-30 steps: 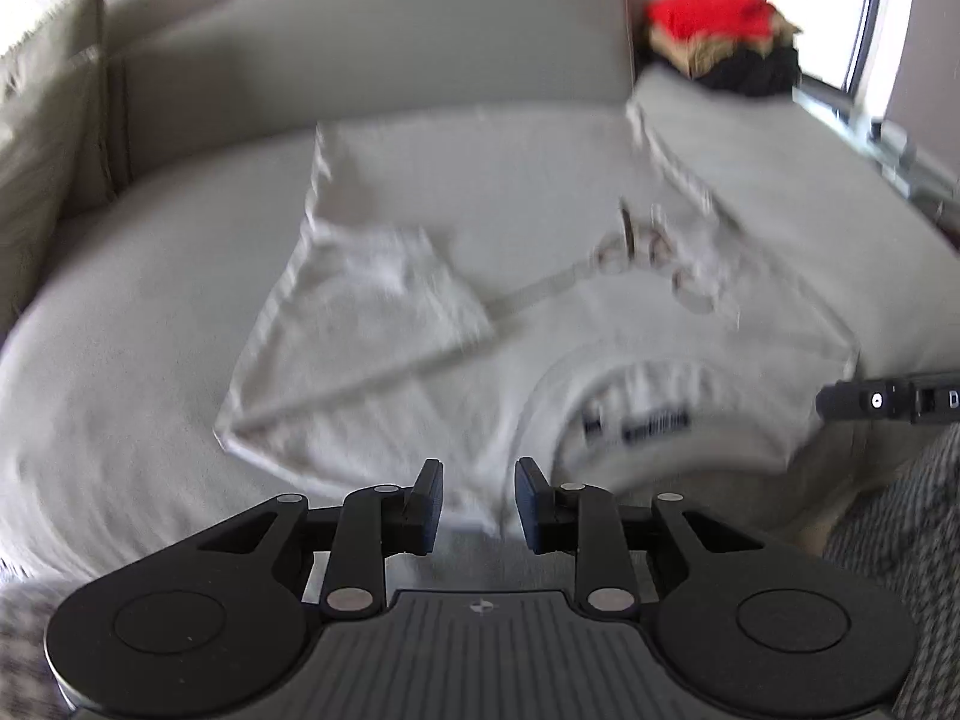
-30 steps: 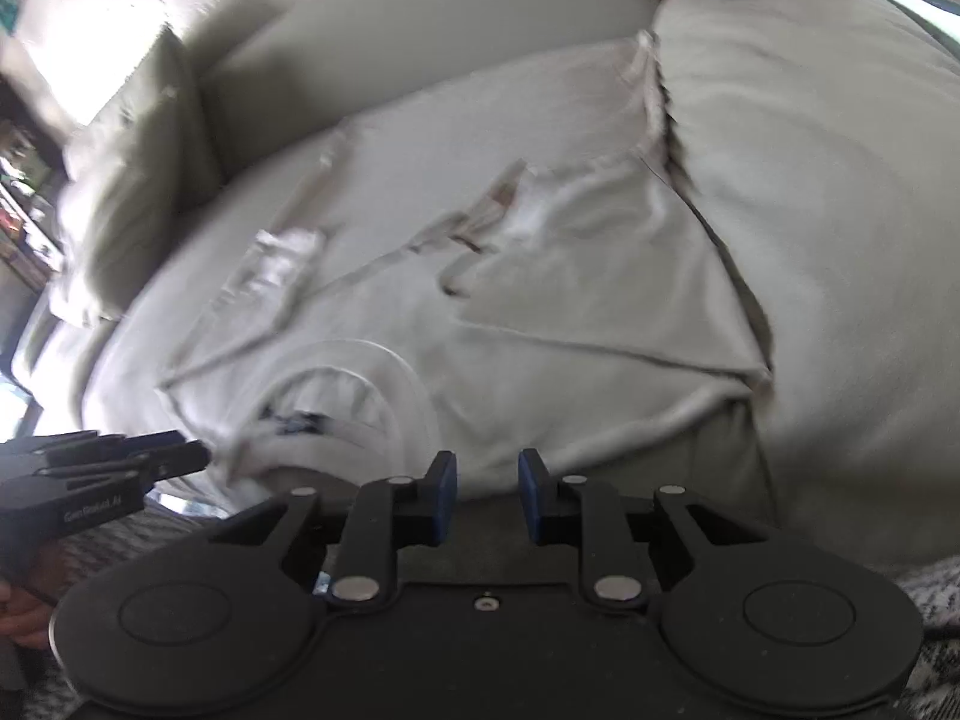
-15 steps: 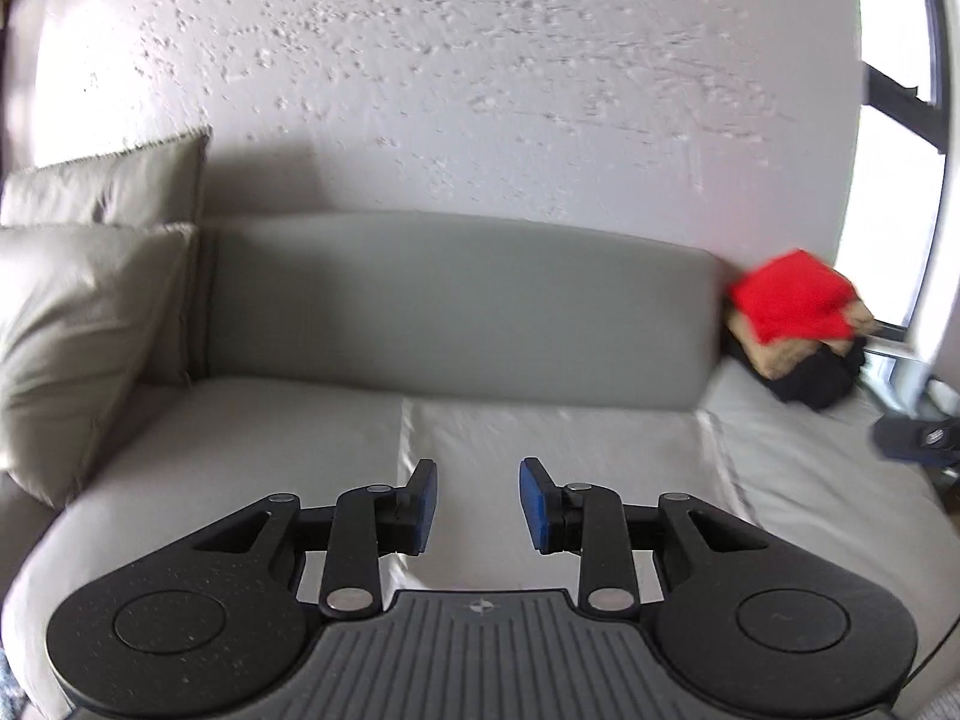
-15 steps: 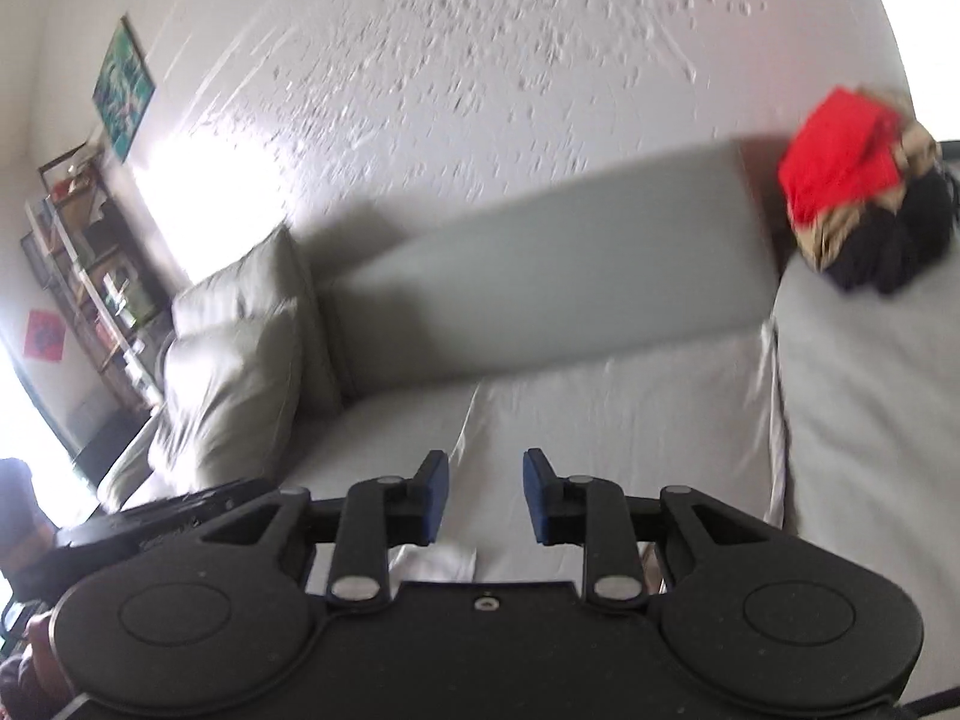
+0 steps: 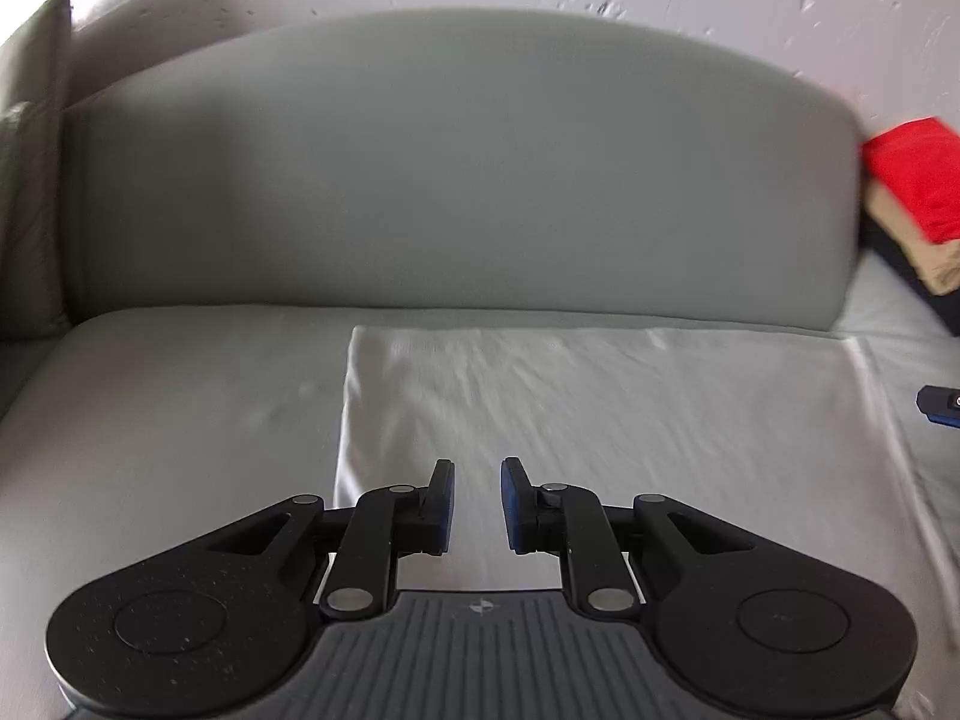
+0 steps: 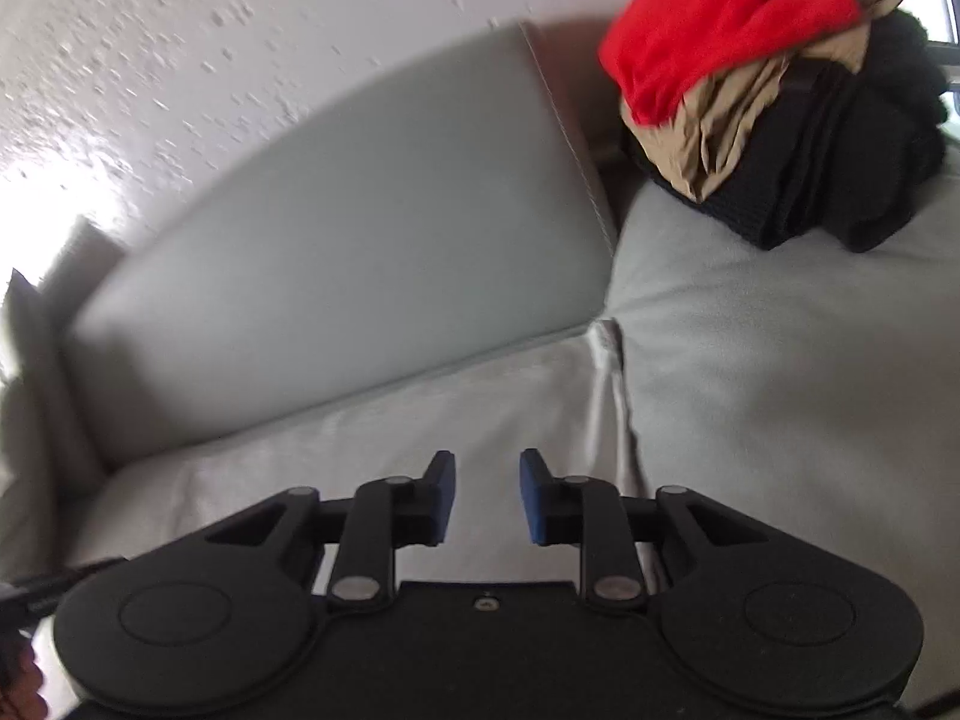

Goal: Fold clothes

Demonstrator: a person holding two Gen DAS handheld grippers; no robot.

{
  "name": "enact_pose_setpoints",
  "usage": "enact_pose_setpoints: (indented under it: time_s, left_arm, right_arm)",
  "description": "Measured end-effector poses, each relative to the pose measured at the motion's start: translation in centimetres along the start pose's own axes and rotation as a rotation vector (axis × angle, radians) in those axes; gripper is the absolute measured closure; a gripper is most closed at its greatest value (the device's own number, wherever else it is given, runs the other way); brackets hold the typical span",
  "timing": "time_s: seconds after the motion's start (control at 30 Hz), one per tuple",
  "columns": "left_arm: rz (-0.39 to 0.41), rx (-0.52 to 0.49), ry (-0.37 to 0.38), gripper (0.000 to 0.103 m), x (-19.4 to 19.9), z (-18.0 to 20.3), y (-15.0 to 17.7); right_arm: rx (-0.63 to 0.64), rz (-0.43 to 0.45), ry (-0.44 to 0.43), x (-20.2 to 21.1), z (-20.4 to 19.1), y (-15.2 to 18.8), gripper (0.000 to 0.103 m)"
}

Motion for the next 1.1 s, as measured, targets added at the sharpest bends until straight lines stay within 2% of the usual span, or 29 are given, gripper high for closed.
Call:
enact_pose_setpoints:
  time_s: [0.1,0.17,0.2,0.23,0.3,0.37,0.43,0.5,0.57,0.6,0.63,0.67,0.77,0.87,0.97,1.0,1.07,1.1]
  left_arm:
    - [-0.033,0.029,-0.028,0.088,-4.4,-0.6,-0.1]
    - [-0.068,0.039,-0.099,0.087,-6.9,-1.7,0.6]
    - [-0.051,0.036,-0.143,0.082,-7.4,-2.3,0.9]
    - [-0.031,0.028,-0.184,0.082,-7.6,-2.8,0.8]
    - [-0.006,0.024,-0.247,0.085,-7.9,-3.8,0.3]
    - [-0.01,0.013,-0.273,0.082,-7.8,-4.4,-0.3]
    - [-0.015,0.002,-0.298,0.081,-7.7,-4.9,-0.9]
    - [-0.004,0.02,-0.252,0.081,-6.7,-5.3,-1.4]
    - [0.01,0.059,-0.186,0.078,-5.6,-5.7,-2.0]
    - [0.002,0.091,-0.154,0.063,-5.4,-6.2,-2.2]
    - [-0.009,0.132,-0.138,0.055,-5.5,-6.7,-2.6]
    - [-0.021,0.174,-0.124,0.054,-5.7,-7.4,-3.0]
    - [-0.079,0.286,-0.074,0.054,-7.0,-9.3,-3.0]
    - [-0.147,0.361,0.014,0.055,-9.0,-10.0,-2.9]
    - [-0.139,0.364,0.08,0.058,-9.7,-9.7,-3.8]
    - [-0.143,0.357,0.105,0.065,-10.0,-9.4,-4.2]
    - [-0.164,0.324,0.15,0.074,-10.5,-8.5,-4.8]
    - [-0.166,0.294,0.161,0.075,-10.6,-7.9,-5.0]
  right_arm:
    - [-0.033,-0.051,-0.033,-4.1,1.8,0.0,0.079]
    - [-0.03,-0.089,-0.034,-6.3,2.6,0.4,0.08]
    - [0.003,-0.066,0.02,-6.6,3.1,0.3,0.092]
    - [0.04,-0.034,0.082,-6.7,3.6,0.1,0.101]
    - [0.073,0.037,0.222,-6.6,5.4,-1.0,0.103]
    - [0.03,0.041,0.203,-6.7,6.5,-1.7,0.103]
    - [0.047,0.02,0.226,-6.5,5.9,-1.9,0.103]
    - [0.053,0.033,0.23,-5.5,4.9,-2.0,0.095]
    - [0.01,0.062,0.172,-4.0,4.6,-2.5,0.067]
    - [-0.012,0.076,0.146,-3.3,4.5,-2.8,0.066]
    - [-0.029,0.082,0.134,-2.9,4.7,-3.0,0.066]
    - [-0.045,0.087,0.127,-2.5,4.9,-3.3,0.066]
    - [-0.102,0.066,0.109,-2.4,6.1,-3.7,0.068]
    - [-0.106,0.032,0.097,-2.9,6.6,-3.8,0.073]
    - [-0.091,-0.007,0.095,-3.4,6.8,-3.7,0.076]
    - [-0.097,-0.023,0.089,-3.7,7.0,-3.7,0.077]
    - [-0.122,-0.054,0.08,-4.2,7.6,-3.7,0.089]
    - [-0.141,-0.066,0.078,-4.4,8.0,-3.7,0.092]
Point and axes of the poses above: each gripper's, at about its wrist camera, not at the fingertips, and x roughly against the way its jaws point, z to its right, y to its underside, the point moved 6 cm from there along -x, roughly the way its jaws point, and after that the axes turned 8 degrees about -y, right-handed, at the moved point
